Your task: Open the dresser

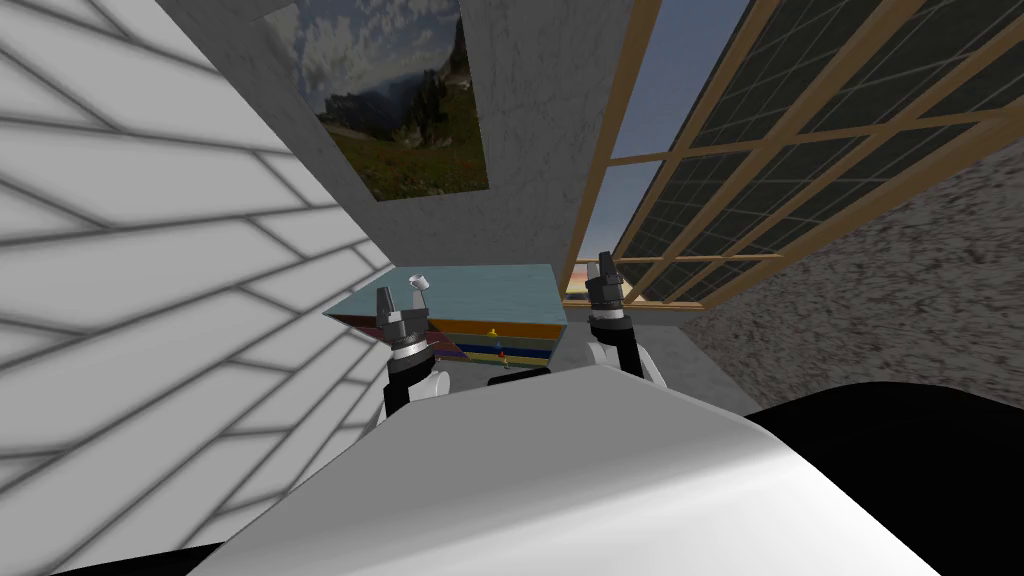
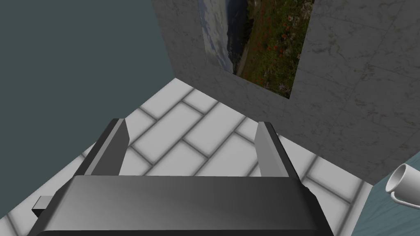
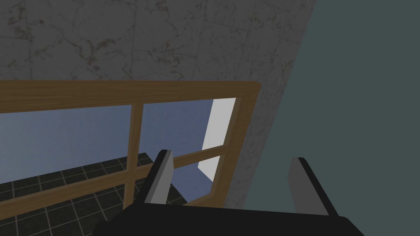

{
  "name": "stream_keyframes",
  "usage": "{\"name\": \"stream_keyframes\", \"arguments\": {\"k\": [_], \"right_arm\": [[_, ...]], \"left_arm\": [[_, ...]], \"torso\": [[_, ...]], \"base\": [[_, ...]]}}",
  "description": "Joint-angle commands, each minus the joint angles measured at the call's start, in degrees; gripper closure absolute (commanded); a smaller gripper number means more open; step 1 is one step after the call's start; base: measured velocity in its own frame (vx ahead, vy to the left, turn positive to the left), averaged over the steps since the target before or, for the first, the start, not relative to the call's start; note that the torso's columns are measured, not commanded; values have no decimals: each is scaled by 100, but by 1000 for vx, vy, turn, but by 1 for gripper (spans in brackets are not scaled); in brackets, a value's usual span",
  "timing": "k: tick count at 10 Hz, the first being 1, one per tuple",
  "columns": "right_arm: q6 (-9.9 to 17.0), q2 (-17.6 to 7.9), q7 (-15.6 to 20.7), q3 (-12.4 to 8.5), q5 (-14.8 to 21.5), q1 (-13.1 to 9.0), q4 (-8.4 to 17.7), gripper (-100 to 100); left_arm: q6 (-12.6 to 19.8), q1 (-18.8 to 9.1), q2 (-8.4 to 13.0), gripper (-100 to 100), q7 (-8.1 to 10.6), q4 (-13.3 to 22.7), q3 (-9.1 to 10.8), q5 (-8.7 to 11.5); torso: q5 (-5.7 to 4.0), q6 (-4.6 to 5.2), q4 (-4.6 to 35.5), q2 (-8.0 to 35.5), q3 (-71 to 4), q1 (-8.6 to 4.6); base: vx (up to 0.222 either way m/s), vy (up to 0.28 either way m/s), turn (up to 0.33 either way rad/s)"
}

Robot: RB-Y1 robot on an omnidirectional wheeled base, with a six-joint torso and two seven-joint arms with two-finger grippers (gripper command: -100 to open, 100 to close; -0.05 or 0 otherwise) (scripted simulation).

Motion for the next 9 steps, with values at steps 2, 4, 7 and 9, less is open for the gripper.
{"name": "stream_keyframes", "arguments": {"k": [2, 4, 7, 9], "right_arm": [[0, 0, 0, 0, 0, 0, 0, 0], [0, 0, 0, 0, 0, 0, -1, 0], [0, 0, 0, 0, 0, 0, -2, 0], [-1, 0, 0, 0, 0, 0, -2, 0]], "left_arm": [[0, 0, 0, 0, 0, 0, 0, 0], [0, 0, 0, 0, 0, -1, 0, 0], [0, 0, 0, 0, 0, -1, 0, 0], [-1, 0, 0, 0, 0, -2, 0, 0]], "torso": [[0, 0, 600, 597, -1200, 0], [0, 0, 1424, 1422, -2850, 0], [0, 0, 2691, 2693, -5381, 0], [0, 0, 3537, 3539, -7073, 0]], "base": [[0, 0, 0], [0, 0, 0], [0, 0, 0], [0, 0, 0]]}}
